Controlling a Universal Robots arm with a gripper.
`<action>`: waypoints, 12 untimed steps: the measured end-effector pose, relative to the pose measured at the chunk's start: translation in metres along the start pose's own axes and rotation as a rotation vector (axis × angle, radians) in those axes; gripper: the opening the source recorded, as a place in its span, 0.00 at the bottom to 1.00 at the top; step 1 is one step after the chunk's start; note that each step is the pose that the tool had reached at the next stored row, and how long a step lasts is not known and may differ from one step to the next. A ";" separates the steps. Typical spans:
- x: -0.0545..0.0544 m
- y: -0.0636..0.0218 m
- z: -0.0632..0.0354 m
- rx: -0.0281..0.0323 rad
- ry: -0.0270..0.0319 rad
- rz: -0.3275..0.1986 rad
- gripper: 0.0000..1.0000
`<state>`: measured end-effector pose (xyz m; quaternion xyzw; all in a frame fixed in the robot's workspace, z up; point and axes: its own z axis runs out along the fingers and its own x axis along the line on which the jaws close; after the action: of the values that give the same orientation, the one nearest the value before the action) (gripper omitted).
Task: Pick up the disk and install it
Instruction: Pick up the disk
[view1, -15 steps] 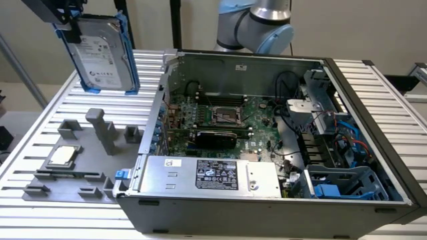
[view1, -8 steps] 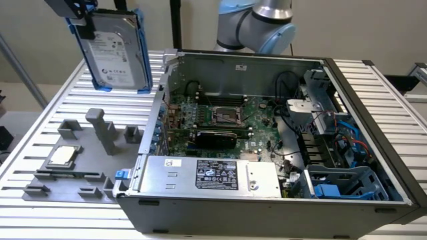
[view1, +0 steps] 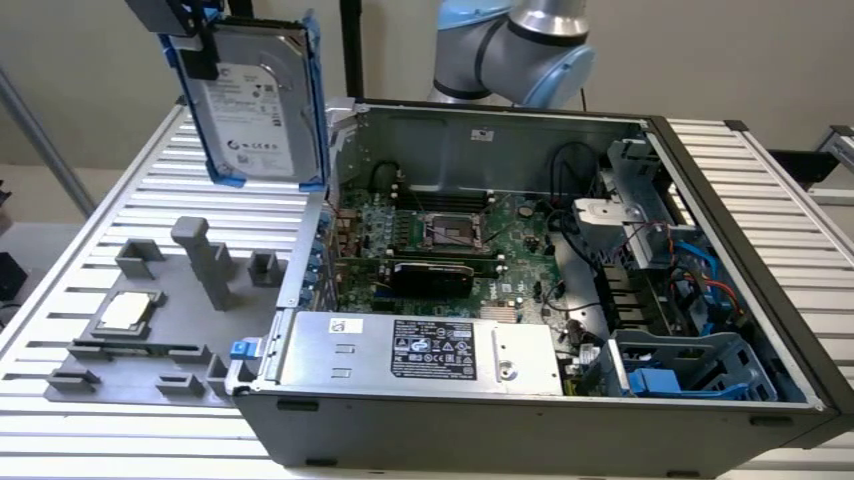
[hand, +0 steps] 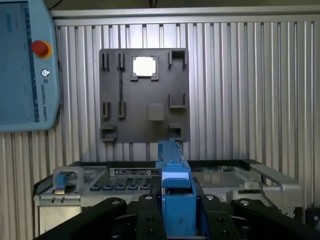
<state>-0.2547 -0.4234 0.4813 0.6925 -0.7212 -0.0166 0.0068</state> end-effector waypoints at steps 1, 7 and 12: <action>0.001 -0.0037 -0.0008 -0.0011 0.0001 0.000 0.00; 0.011 -0.0293 -0.0044 -0.0037 0.0003 0.000 0.00; 0.020 -0.0497 -0.0056 -0.0038 0.0003 0.000 0.00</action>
<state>-0.2058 -0.4458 0.4850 0.6925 -0.7211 -0.0178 0.0082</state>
